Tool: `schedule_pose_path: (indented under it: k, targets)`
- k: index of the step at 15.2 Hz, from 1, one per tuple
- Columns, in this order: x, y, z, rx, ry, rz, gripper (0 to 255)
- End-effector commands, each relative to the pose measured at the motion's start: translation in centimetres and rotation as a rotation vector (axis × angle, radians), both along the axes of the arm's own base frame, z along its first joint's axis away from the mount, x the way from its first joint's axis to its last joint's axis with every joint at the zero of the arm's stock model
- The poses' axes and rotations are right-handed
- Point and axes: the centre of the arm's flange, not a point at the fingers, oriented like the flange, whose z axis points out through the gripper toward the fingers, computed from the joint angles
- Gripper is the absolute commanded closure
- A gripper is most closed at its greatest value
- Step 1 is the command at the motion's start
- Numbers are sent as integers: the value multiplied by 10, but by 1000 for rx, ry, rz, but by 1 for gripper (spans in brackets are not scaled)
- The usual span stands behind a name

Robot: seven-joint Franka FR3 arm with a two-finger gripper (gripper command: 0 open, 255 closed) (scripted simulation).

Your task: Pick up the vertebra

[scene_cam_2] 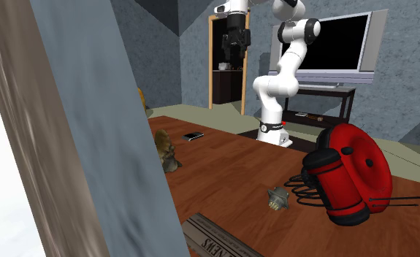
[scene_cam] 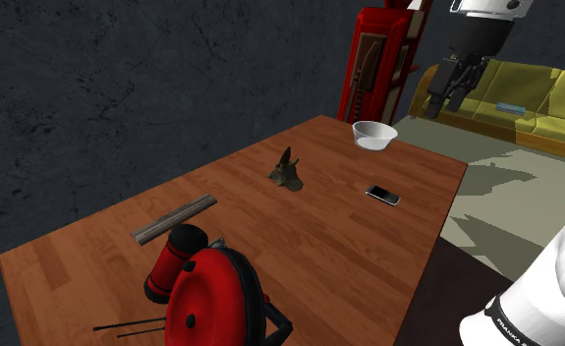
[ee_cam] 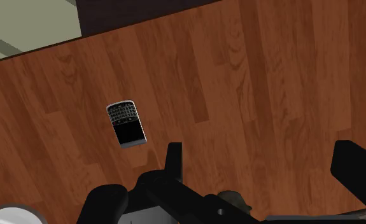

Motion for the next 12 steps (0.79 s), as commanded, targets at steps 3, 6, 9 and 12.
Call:
schedule_pose_path:
  k: [3,6,9,12]
  targets:
    - [21,9,-13,-2,1,-31,0]
    - [53,21,-34,-6,2,-77,0]
    - [86,32,-54,-9,4,-123,0]
    - [119,41,-74,-13,5,-169,0]
